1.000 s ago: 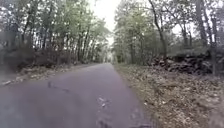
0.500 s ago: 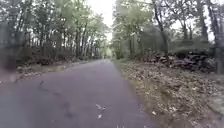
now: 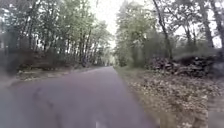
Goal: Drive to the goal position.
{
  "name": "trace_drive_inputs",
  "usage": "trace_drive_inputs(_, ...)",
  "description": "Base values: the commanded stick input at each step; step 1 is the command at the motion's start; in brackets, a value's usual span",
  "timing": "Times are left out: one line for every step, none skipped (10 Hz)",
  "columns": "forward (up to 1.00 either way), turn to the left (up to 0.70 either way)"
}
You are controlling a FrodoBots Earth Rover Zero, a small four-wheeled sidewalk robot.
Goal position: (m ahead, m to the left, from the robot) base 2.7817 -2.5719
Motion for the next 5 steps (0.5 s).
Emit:
trace_drive_inputs(0.70, 0.00)
trace_drive_inputs(0.70, 0.00)
trace_drive_inputs(0.70, 0.00)
trace_drive_inputs(0.70, 0.00)
trace_drive_inputs(0.70, 0.00)
